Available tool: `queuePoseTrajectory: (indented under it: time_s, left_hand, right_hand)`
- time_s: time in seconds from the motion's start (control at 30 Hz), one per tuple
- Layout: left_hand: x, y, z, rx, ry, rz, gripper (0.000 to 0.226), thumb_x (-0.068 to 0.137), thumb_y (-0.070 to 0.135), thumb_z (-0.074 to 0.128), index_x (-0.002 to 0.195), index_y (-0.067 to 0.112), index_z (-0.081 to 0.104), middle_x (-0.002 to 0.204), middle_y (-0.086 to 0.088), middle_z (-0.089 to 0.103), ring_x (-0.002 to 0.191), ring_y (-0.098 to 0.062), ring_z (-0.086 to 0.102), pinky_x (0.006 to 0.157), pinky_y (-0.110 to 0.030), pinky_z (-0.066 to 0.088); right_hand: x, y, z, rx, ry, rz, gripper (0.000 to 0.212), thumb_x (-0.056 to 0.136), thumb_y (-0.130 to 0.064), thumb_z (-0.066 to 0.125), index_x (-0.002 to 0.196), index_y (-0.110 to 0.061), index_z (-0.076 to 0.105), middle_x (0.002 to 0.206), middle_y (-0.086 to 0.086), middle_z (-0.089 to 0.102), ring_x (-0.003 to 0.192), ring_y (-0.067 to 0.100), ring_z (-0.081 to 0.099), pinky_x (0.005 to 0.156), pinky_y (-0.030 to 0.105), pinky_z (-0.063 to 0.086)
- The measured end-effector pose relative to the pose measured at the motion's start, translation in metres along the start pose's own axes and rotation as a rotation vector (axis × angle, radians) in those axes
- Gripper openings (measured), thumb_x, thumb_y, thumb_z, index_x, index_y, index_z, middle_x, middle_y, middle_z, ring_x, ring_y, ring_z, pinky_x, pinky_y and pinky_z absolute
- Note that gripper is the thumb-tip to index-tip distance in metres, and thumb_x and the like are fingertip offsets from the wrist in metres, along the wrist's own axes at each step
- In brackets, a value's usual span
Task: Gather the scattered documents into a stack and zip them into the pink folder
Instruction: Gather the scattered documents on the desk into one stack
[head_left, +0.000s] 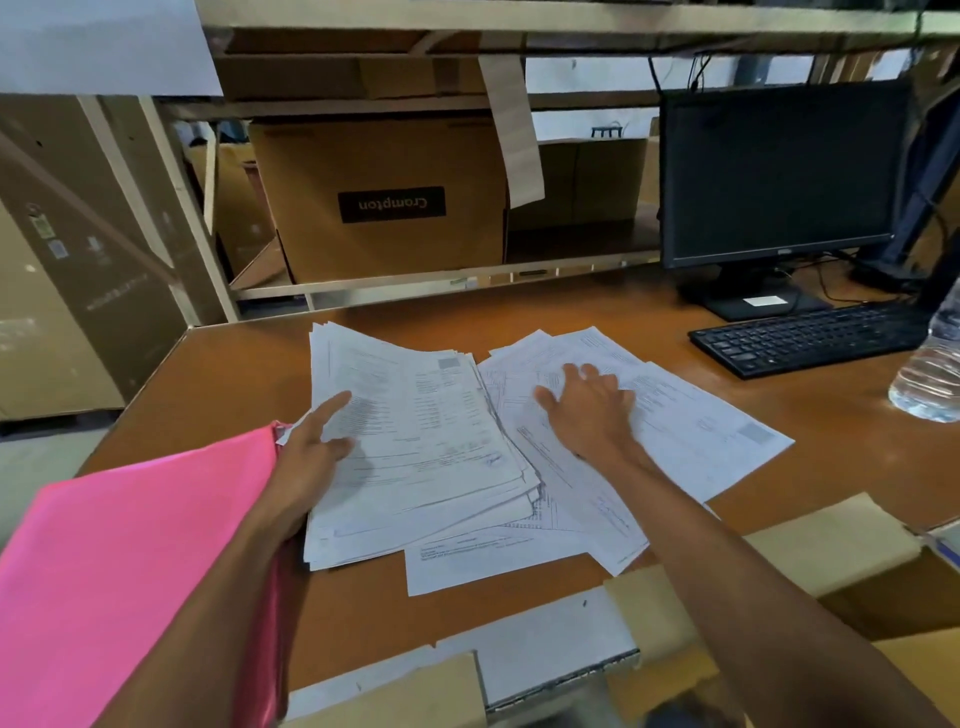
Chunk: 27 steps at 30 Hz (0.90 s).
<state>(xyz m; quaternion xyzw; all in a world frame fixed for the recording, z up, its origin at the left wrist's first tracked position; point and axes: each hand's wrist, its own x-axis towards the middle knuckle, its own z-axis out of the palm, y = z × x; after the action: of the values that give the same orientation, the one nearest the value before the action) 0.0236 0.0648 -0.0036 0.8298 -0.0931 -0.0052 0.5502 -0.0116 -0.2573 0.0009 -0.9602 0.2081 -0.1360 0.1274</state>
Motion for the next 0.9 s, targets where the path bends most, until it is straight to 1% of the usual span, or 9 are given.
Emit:
queuePoseTrajectory:
  time_s: [0.1, 0.17, 0.23, 0.37, 0.47, 0.63, 0.7, 0.8, 0.9]
  left_hand:
    - [0.001, 0.001, 0.002, 0.036, 0.016, 0.007, 0.056, 0.103, 0.004, 0.048, 0.149, 0.036, 0.044, 0.162, 0.004, 0.034, 0.133, -0.052, 0.044, 0.110, -0.058, 0.037]
    - [0.000, 0.000, 0.003, 0.048, 0.044, 0.003, 0.057, 0.103, 0.004, 0.046, 0.151, 0.033, 0.043, 0.161, 0.003, 0.034, 0.089, -0.027, 0.066, 0.078, -0.029, 0.056]
    - [0.000, 0.002, 0.002, 0.020, 0.067, 0.015, 0.058, 0.102, 0.000, 0.045, 0.151, 0.032, 0.044, 0.157, 0.005, 0.037, 0.083, -0.003, 0.055, 0.064, -0.012, 0.043]
    - [-0.003, 0.009, -0.010, -0.130, 0.122, 0.014, 0.062, 0.097, -0.010, 0.046, 0.147, 0.027, 0.051, 0.145, 0.010, 0.045, 0.128, -0.010, 0.047, 0.102, -0.022, 0.039]
    - [-0.001, 0.006, -0.023, -0.227, 0.213, -0.019, 0.065, 0.095, -0.009, 0.049, 0.134, 0.042, 0.061, 0.144, 0.004, 0.055, 0.127, -0.024, 0.057, 0.107, -0.041, 0.046]
    - [-0.004, 0.004, -0.038, -0.225, 0.369, -0.078, 0.063, 0.099, -0.004, 0.044, 0.143, 0.041, 0.054, 0.134, 0.004, 0.055, 0.089, -0.032, 0.065, 0.041, -0.011, 0.042]
    - [-0.006, 0.004, -0.043, -0.229, 0.385, -0.067, 0.064, 0.099, -0.004, 0.044, 0.143, 0.041, 0.054, 0.132, 0.007, 0.052, 0.091, -0.014, 0.063, 0.051, -0.013, 0.047]
    - [-0.008, 0.003, -0.045, -0.267, 0.385, -0.070, 0.065, 0.097, -0.004, 0.048, 0.140, 0.045, 0.056, 0.134, 0.011, 0.051, 0.105, -0.014, 0.063, 0.080, -0.026, 0.053]
    - [-0.007, 0.007, -0.043, -0.282, 0.369, -0.068, 0.066, 0.095, -0.005, 0.049, 0.138, 0.045, 0.058, 0.136, 0.010, 0.054, 0.099, -0.014, 0.064, 0.084, -0.030, 0.053]
  right_hand:
    - [0.000, 0.037, -0.004, -0.218, -0.112, 0.242, 0.082, 0.097, -0.072, 0.023, 0.157, -0.017, 0.026, 0.163, 0.018, 0.025, 0.149, 0.043, 0.022, 0.119, 0.060, 0.013]
    - [-0.002, 0.047, -0.002, -0.214, -0.208, 0.241, 0.086, 0.094, -0.076, 0.020, 0.159, -0.020, 0.021, 0.165, 0.017, 0.020, 0.151, 0.042, 0.016, 0.120, 0.059, 0.010]
    - [-0.001, 0.050, 0.001, -0.173, -0.275, 0.098, 0.084, 0.095, -0.075, 0.019, 0.161, -0.024, 0.015, 0.168, 0.011, 0.011, 0.153, 0.039, 0.009, 0.121, 0.057, 0.007]
    - [-0.003, 0.043, 0.005, -0.162, -0.302, -0.138, 0.080, 0.098, -0.072, 0.017, 0.162, -0.025, 0.011, 0.170, 0.006, 0.004, 0.156, 0.032, 0.002, 0.124, 0.053, 0.004]
    - [-0.007, 0.028, 0.010, -0.161, -0.288, -0.254, 0.076, 0.099, -0.069, 0.018, 0.161, -0.024, 0.018, 0.170, 0.005, 0.010, 0.155, 0.031, 0.008, 0.124, 0.054, 0.008]
    - [-0.018, -0.007, 0.008, 0.224, -0.112, -0.313, 0.051, 0.107, -0.033, 0.044, 0.151, -0.008, 0.042, 0.158, 0.011, 0.040, 0.146, 0.028, 0.034, 0.120, 0.037, 0.023]
    - [-0.017, -0.007, 0.003, 0.161, 0.038, -0.155, 0.046, 0.103, -0.029, 0.047, 0.144, -0.007, 0.050, 0.150, 0.013, 0.049, 0.141, 0.031, 0.040, 0.118, 0.040, 0.026]
    - [-0.026, 0.003, 0.000, -0.120, -0.187, 0.062, 0.060, 0.102, -0.056, 0.032, 0.148, -0.018, 0.042, 0.157, 0.014, 0.035, 0.145, 0.044, 0.026, 0.117, 0.059, 0.019]
    - [-0.038, -0.003, 0.006, -0.078, -0.342, -0.101, 0.072, 0.101, -0.065, 0.028, 0.157, -0.021, 0.026, 0.166, 0.010, 0.018, 0.150, 0.046, 0.013, 0.119, 0.059, 0.013]
